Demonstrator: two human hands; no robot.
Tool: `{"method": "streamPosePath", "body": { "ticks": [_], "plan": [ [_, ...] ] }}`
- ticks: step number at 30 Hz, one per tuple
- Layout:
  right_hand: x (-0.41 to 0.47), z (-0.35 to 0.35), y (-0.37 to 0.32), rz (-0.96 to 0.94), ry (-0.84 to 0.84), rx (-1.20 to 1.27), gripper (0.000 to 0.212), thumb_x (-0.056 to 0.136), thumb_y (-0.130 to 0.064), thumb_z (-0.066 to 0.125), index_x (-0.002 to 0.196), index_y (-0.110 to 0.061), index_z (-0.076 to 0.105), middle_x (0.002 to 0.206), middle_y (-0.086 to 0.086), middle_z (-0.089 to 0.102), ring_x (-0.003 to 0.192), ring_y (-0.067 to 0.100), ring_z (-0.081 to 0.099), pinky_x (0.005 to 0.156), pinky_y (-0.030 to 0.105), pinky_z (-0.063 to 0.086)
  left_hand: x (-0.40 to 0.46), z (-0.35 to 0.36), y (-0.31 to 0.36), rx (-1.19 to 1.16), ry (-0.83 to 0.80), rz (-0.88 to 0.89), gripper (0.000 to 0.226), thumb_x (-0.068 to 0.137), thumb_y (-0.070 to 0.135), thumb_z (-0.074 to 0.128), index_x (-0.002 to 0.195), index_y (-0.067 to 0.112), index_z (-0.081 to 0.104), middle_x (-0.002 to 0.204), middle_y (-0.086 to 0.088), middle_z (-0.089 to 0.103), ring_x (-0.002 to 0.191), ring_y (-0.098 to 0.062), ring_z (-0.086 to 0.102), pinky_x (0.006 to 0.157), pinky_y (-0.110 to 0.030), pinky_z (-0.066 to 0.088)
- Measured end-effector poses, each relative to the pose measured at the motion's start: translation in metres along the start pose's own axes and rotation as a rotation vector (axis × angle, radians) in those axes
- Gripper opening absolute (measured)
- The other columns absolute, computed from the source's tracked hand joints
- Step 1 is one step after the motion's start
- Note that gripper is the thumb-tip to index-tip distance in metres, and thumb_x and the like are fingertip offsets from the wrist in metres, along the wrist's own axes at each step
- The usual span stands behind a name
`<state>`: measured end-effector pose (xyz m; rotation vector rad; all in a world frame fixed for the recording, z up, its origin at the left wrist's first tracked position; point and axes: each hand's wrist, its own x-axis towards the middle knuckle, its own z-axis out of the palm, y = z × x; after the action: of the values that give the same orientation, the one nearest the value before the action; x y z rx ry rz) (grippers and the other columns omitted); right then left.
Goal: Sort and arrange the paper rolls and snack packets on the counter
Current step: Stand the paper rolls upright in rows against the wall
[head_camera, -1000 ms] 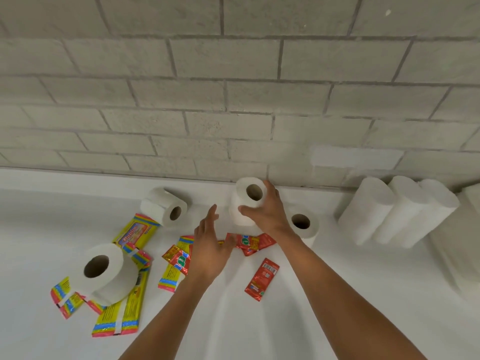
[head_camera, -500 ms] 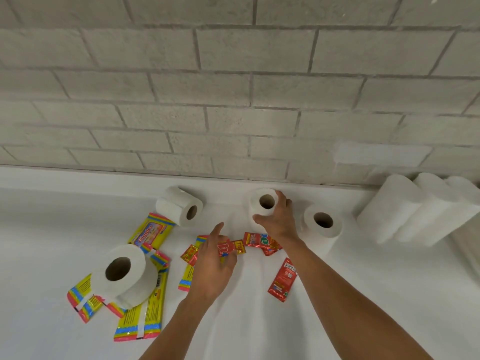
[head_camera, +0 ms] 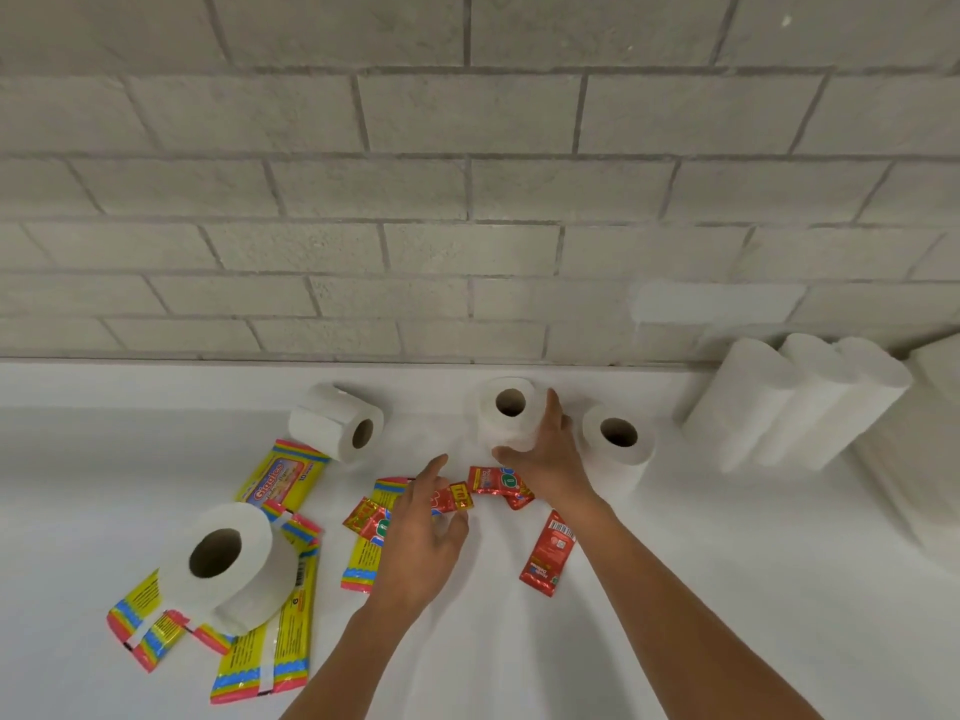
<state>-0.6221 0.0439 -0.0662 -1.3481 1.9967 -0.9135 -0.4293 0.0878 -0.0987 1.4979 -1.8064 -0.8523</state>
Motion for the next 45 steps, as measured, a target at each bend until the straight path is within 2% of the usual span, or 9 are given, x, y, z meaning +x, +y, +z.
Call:
{"method": "streamPosePath", "body": {
  "ticks": [8,13,17,21,25,30,35,40,45],
  "plan": [
    [-0.04,-0.056,0.014,-0.116,0.233,0.079,0.067,0.082,-0.031,0.076,0.14,-0.03,0.043,0.13,-0.002,0.051,0.115,0.017,0.054,0.095,0.036,0.051,-0.004,0.003,0.018,0.047,-0.007,0.052,0.058,0.093,0.028,0.064,0.143,0.039,0.04,0.14,0.011,0.049,0.131,-0.011,0.044,0.105,-0.04,0.048],
    [-0.047,-0.081,0.041,-0.123,0.487,-0.05,0.046,0.082,-0.019,0.075,0.125,-0.023,0.058,0.12,0.002,0.055,0.112,0.023,0.051,0.081,0.024,0.041,-0.008,0.008,0.027,0.071,-0.007,0.093,0.054,0.093,0.033,0.063,0.139,0.048,0.04,0.134,0.016,0.047,0.127,-0.009,0.046,0.102,-0.032,0.047],
    [-0.042,-0.089,0.058,-0.076,0.517,-0.065,0.054,0.078,-0.021,0.077,0.128,-0.021,0.056,0.129,0.008,0.05,0.116,0.03,0.047,0.085,0.031,0.042,-0.009,0.011,0.038,0.081,-0.015,0.119,0.052,0.093,0.033,0.064,0.137,0.05,0.042,0.134,0.019,0.046,0.125,-0.005,0.045,0.097,-0.022,0.042],
    [-0.035,-0.088,0.072,-0.003,0.338,-0.044,0.089,0.071,-0.036,0.085,0.145,-0.026,0.035,0.144,0.007,0.034,0.127,0.031,0.04,0.096,0.041,0.044,-0.009,0.015,0.047,0.103,-0.041,0.126,0.05,0.093,0.033,0.064,0.137,0.046,0.045,0.136,0.016,0.046,0.119,-0.001,0.045,0.088,-0.011,0.038],
    [-0.027,-0.08,0.076,0.037,0.212,-0.038,0.114,0.064,-0.047,0.088,0.152,-0.028,0.018,0.151,0.008,0.028,0.133,0.034,0.04,0.103,0.048,0.043,-0.01,0.024,0.052,0.113,-0.055,0.133,0.049,0.093,0.033,0.064,0.137,0.046,0.045,0.138,0.016,0.046,0.121,-0.001,0.045,0.093,-0.018,0.043],
    [-0.017,-0.08,0.082,0.056,0.247,0.01,0.1,0.072,-0.037,0.083,0.15,-0.025,0.022,0.149,0.004,0.034,0.13,0.03,0.047,0.101,0.044,0.046,-0.011,0.032,0.06,0.116,-0.09,0.158,0.05,0.093,0.033,0.064,0.138,0.047,0.044,0.132,0.022,0.044,0.125,-0.007,0.047,0.1,-0.028,0.048],
    [-0.02,-0.086,0.079,0.02,0.301,0.052,0.092,0.071,-0.037,0.083,0.146,-0.021,0.031,0.144,0.003,0.042,0.127,0.027,0.05,0.1,0.042,0.048,-0.006,0.036,0.074,0.134,-0.113,0.153,0.054,0.092,0.036,0.066,0.14,0.043,0.043,0.143,0.012,0.045,0.13,-0.011,0.048,0.104,-0.038,0.049],
    [-0.033,-0.096,0.055,-0.084,0.292,0.145,0.095,0.068,-0.039,0.085,0.145,-0.026,0.031,0.143,-0.003,0.044,0.127,0.02,0.049,0.098,0.031,0.045,0.003,0.04,0.091,0.117,-0.108,0.147,0.072,0.085,0.042,0.073,0.143,0.044,0.032,0.142,0.01,0.045,0.128,-0.014,0.05,0.1,-0.039,0.052],
    [-0.061,-0.1,0.024,-0.206,0.233,0.234,0.096,0.062,-0.041,0.086,0.141,-0.034,0.033,0.128,-0.017,0.042,0.108,-0.001,0.044,0.079,0.001,0.032,0.007,0.04,0.101,-0.029,-0.087,0.144,0.102,0.069,0.056,0.081,0.149,0.046,0.02,0.144,0.008,0.043,0.126,-0.013,0.049,0.092,-0.031,0.049]
  ]
}}
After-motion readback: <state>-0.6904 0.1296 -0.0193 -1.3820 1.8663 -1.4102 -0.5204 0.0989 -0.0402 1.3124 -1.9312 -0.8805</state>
